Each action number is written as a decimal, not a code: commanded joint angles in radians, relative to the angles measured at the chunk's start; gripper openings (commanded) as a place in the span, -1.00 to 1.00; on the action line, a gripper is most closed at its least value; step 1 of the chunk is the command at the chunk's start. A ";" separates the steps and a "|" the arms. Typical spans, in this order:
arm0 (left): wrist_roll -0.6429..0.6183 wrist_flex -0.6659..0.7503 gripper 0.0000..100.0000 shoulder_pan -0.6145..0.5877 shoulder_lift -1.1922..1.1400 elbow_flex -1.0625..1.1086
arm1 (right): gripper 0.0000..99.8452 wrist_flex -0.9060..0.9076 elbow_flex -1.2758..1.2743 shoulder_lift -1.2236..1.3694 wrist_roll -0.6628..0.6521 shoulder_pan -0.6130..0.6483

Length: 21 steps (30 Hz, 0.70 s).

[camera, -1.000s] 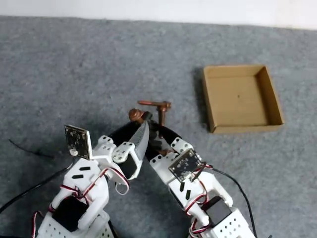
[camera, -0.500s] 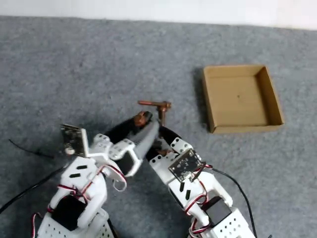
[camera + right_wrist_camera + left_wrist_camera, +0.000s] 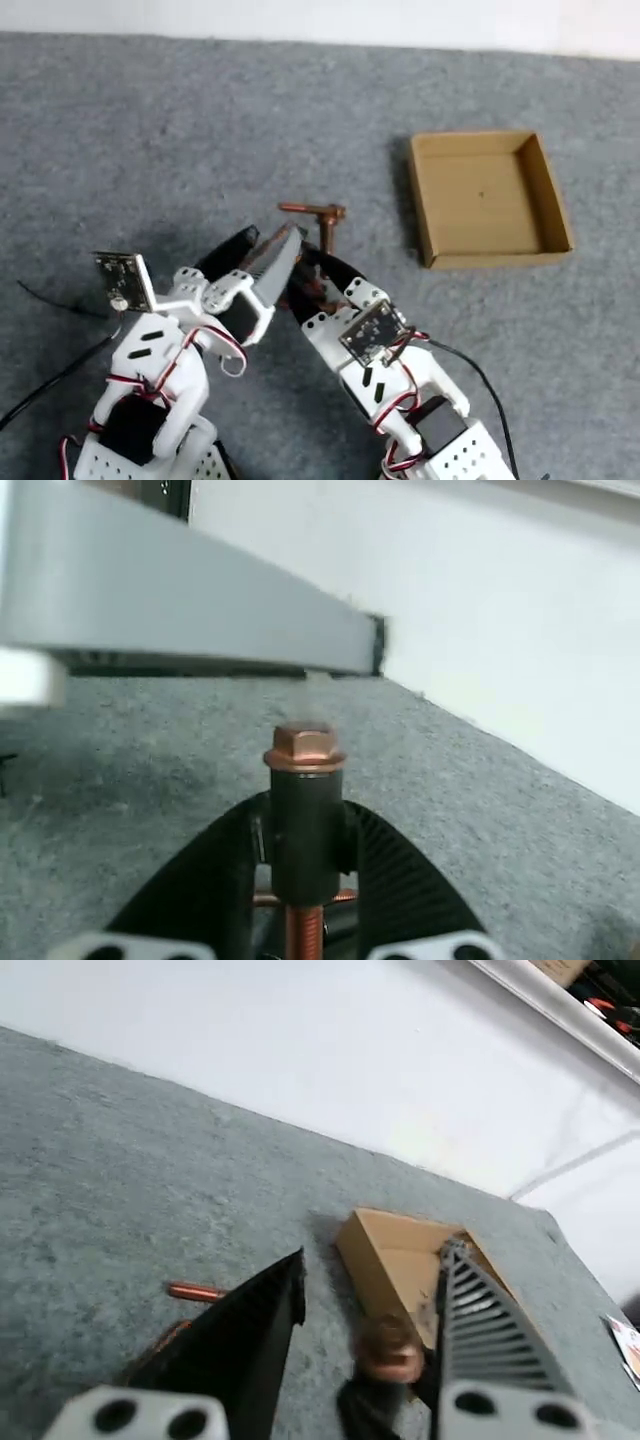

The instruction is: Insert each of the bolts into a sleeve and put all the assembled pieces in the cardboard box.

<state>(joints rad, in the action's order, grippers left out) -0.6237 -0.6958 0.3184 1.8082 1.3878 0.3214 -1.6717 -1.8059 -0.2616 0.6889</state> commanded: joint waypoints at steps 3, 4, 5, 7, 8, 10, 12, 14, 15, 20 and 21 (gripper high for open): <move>0.000 0.025 -0.85 -0.111 0.001 -0.047 | -0.99 -0.030 -0.099 -0.012 -0.006 -0.104; 0.002 0.025 -0.91 -0.120 0.002 -0.047 | -0.99 -0.030 -0.099 -0.012 -0.006 -0.117; 0.002 0.025 -0.97 -0.127 0.002 -0.047 | -0.99 -0.031 -0.099 -0.013 -0.006 -0.130; 0.006 0.025 -0.99 -0.130 -0.001 -0.047 | -0.99 -0.031 -0.101 -0.013 -0.006 -0.140; 0.029 0.025 -0.98 -0.131 -0.004 -0.047 | -0.99 -0.031 -0.101 -0.013 -0.006 -0.142; 0.110 0.025 -0.99 -0.142 -0.005 -0.047 | -0.99 -0.031 -0.105 -0.013 -0.006 -0.142; 0.196 0.025 -0.99 -0.170 -0.005 -0.033 | -0.99 -0.031 -0.105 -0.013 -0.006 -0.147; 0.311 0.026 -0.99 -0.205 -0.005 -0.019 | -0.99 -0.031 -0.102 -0.013 -0.006 -0.177; 0.400 0.026 -0.99 -0.225 -0.005 -0.018 | -0.99 -0.031 -0.099 -0.008 0.000 -0.203; 0.632 0.094 -0.99 -0.213 -0.005 0.058 | -0.99 -0.025 -0.039 -0.001 0.219 -0.394; 0.623 0.121 -0.99 -0.214 -0.005 0.082 | -0.99 -0.024 -0.027 -0.001 0.229 -0.417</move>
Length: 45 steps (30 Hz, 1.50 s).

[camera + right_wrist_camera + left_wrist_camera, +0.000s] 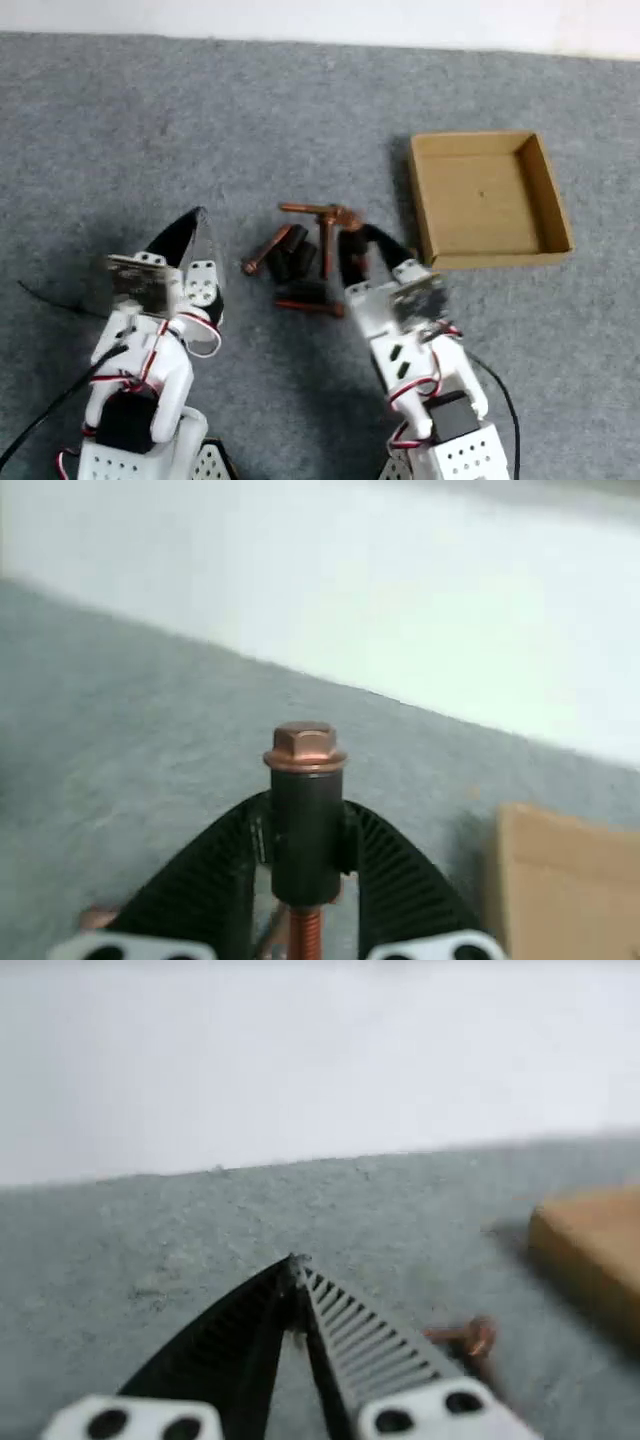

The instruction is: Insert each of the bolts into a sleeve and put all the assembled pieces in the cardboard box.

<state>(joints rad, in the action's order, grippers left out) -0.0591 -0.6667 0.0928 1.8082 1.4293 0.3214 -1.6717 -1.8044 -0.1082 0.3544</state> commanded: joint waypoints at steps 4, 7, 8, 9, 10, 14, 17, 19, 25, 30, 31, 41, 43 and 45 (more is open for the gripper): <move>0.060 0.204 -0.99 0.015 -0.005 0.142 | -0.99 -0.024 0.007 0.064 0.074 -0.113; 0.081 0.233 -0.99 0.015 -0.005 0.163 | -0.99 -0.025 0.091 0.228 0.075 -0.145; 0.091 0.236 -0.99 0.015 -0.005 0.166 | -0.99 -0.027 0.139 0.300 0.078 -0.159; 0.094 0.236 -0.99 0.015 -0.005 0.168 | -0.99 -0.030 0.189 0.375 0.080 -0.173; 0.092 0.235 -0.99 0.015 -0.005 0.170 | -0.99 -0.030 0.240 0.453 0.080 -0.183; 0.092 0.235 -0.99 0.016 -0.005 0.171 | -0.99 -0.033 0.470 0.771 0.081 -0.217; 0.092 0.235 -0.99 0.016 -0.005 0.171 | -0.99 -0.033 0.639 0.990 0.084 -0.251; 0.092 0.235 -0.99 0.016 -0.005 0.171 | -0.99 -0.033 0.753 1.133 0.146 -0.283; 0.094 0.249 -0.99 0.016 -0.005 0.191 | -0.99 -0.033 1.056 1.538 0.407 -0.412; 0.094 0.292 -0.98 0.016 -0.005 0.211 | -0.99 -0.031 1.218 1.781 0.634 -0.524; 0.094 0.292 -0.98 0.016 -0.005 0.211 | -0.99 -0.030 1.242 1.817 0.654 -0.535; 0.094 0.292 -0.98 0.016 -0.005 0.209 | -0.96 -0.027 1.313 1.974 0.575 -0.539; 0.094 0.292 -0.98 0.016 -0.005 0.209 | -0.84 -0.025 1.311 1.974 0.574 -0.526; 0.094 0.292 -0.98 0.016 -0.005 0.209 | -0.63 -0.025 1.308 1.974 0.574 -0.507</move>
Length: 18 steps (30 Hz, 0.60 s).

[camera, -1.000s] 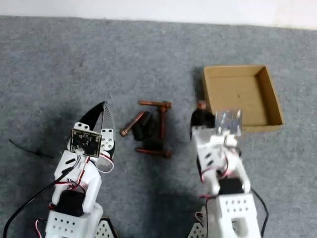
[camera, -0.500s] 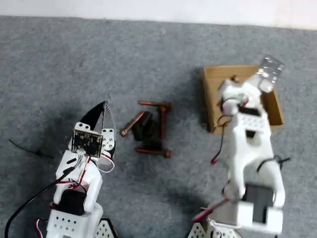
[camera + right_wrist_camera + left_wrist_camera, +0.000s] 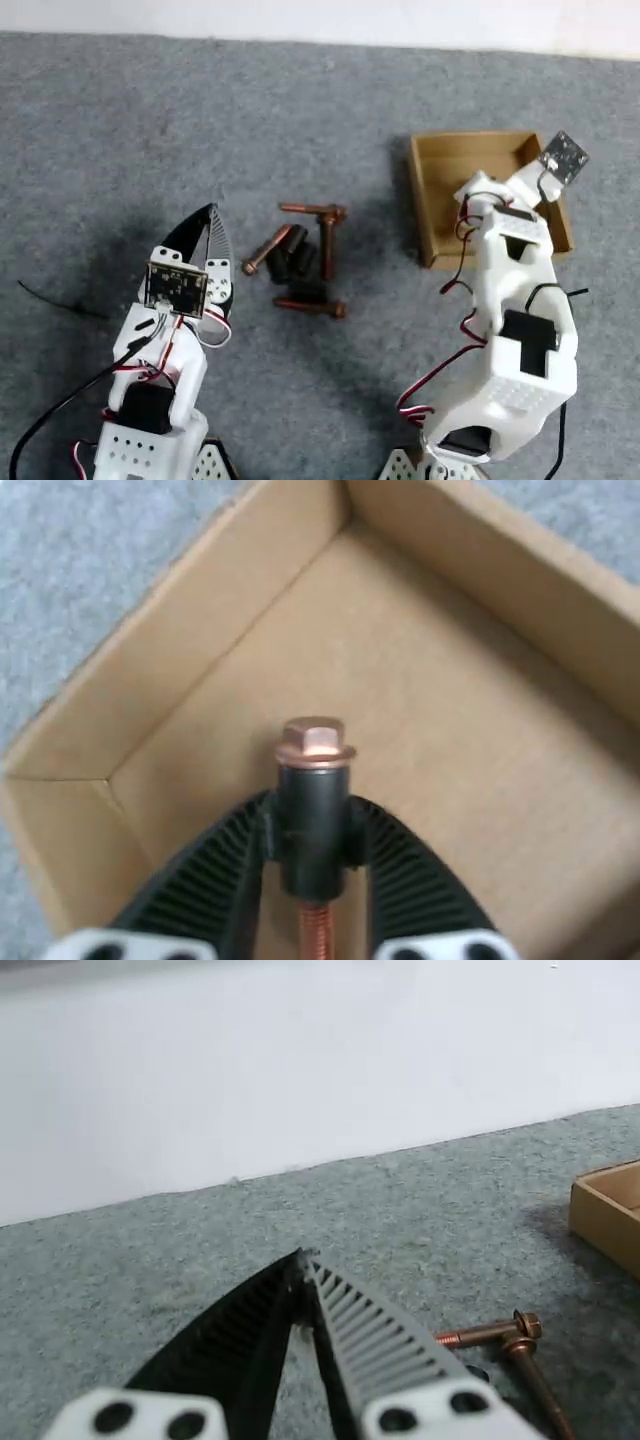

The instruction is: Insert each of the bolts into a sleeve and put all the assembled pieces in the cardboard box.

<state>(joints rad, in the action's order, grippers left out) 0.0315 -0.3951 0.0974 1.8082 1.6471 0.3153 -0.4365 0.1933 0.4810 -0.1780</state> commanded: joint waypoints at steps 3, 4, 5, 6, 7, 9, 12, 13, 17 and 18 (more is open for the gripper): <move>0.003 0.020 -0.98 0.012 -0.005 -0.008 | -0.38 -0.018 0.073 -0.027 -0.015 0.061; 0.003 0.020 -0.98 0.012 -0.005 -0.007 | -0.34 -0.018 0.073 -0.027 -0.015 0.068; 0.003 0.020 -0.98 0.012 -0.005 -0.007 | -0.34 -0.018 0.071 -0.028 -0.015 0.073; 0.003 0.020 -0.98 0.012 -0.005 -0.007 | -0.34 -0.018 0.071 -0.028 -0.015 0.073; 0.003 0.020 -0.98 0.012 -0.005 -0.007 | -0.34 -0.018 0.071 -0.028 -0.015 0.073; 0.003 0.020 -0.98 0.012 -0.005 -0.007 | -0.34 -0.018 0.071 -0.044 -0.015 0.073; 0.003 0.020 -0.98 0.012 -0.005 -0.007 | -0.34 0.004 0.050 -0.124 -0.015 0.087; 0.003 0.020 -0.98 0.012 -0.005 -0.007 | -0.34 0.028 0.031 -0.160 -0.015 0.101; 0.003 0.020 -0.98 0.012 -0.005 -0.007 | -0.34 0.085 -0.077 -0.325 -0.015 0.228; 0.003 0.020 -0.98 0.012 -0.005 -0.007 | -0.34 0.087 -0.113 -0.366 -0.015 0.266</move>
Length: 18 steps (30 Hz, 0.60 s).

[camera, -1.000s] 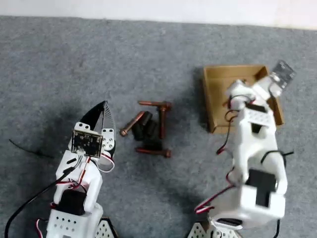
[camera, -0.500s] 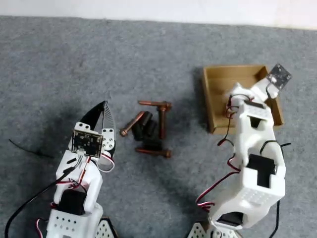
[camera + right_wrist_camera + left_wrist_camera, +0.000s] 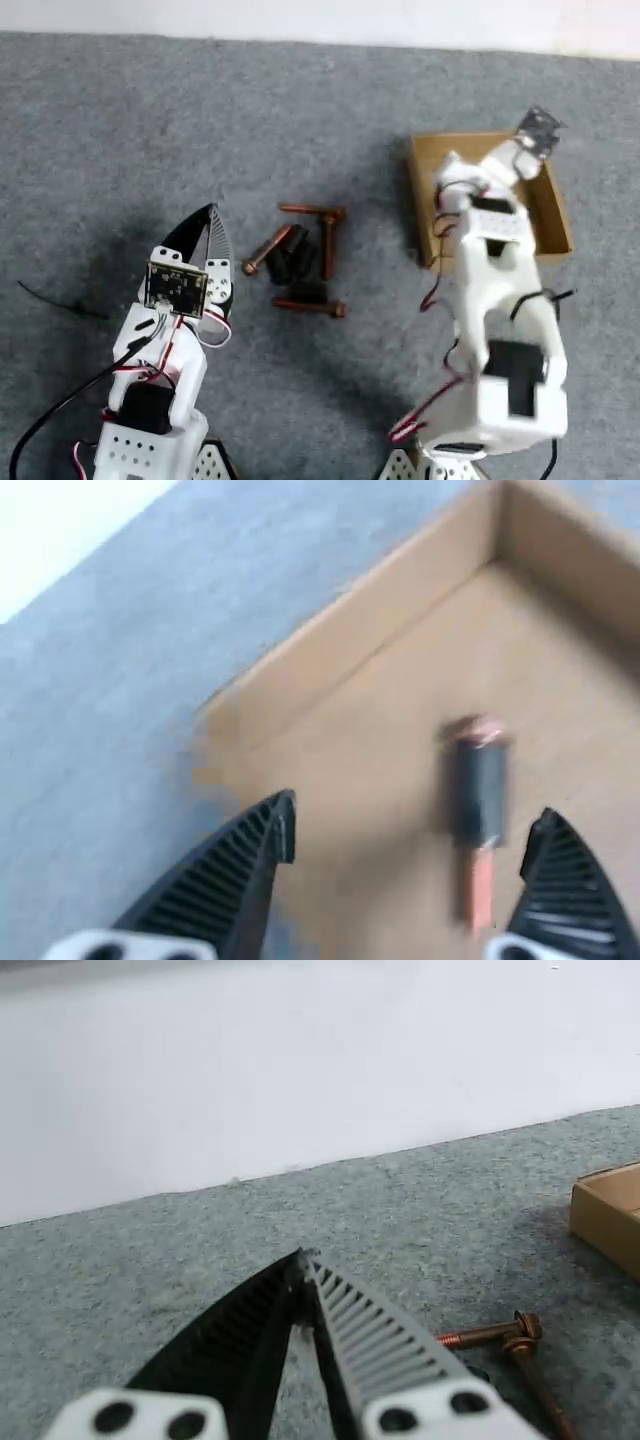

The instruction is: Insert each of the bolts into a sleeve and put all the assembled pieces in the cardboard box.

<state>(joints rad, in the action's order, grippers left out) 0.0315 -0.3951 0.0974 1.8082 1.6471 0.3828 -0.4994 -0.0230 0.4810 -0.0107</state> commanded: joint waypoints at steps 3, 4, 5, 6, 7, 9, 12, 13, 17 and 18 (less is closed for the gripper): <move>0.003 0.020 -0.98 0.012 -0.005 -0.007 | -0.34 0.019 -0.148 -0.265 -0.015 0.203; 0.003 0.020 -0.98 0.012 -0.005 -0.007 | -0.34 0.019 -0.180 -0.300 -0.017 0.234; 0.003 0.020 -0.98 0.012 -0.005 -0.007 | -0.34 0.019 -0.209 -0.329 -0.025 0.263; 0.003 0.020 -0.98 0.012 -0.005 -0.007 | -0.34 0.019 -0.239 -0.354 -0.054 0.294; 0.003 0.020 -0.98 0.012 -0.005 -0.007 | -0.34 0.016 -0.265 -0.374 -0.097 0.328; 0.003 0.020 -0.98 0.012 -0.005 -0.005 | -0.34 0.016 -0.302 -0.395 -0.183 0.395; 0.003 0.020 -0.98 0.010 -0.004 -0.005 | -0.34 0.016 -0.329 -0.395 -0.253 0.460; 0.003 0.020 -0.98 0.008 -0.001 -0.005 | -0.34 0.016 -0.332 -0.395 -0.265 0.472; 0.003 0.020 -0.98 0.005 0.002 -0.008 | -0.34 0.022 -0.344 -0.395 -0.411 0.521; 0.003 0.020 -0.98 0.005 0.002 -0.008 | -0.35 0.038 -0.355 -0.394 -0.474 0.541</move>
<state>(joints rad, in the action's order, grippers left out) 0.0315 -0.3951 0.0974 1.8082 1.6471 0.3951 -0.8493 -0.3805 0.1465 0.4803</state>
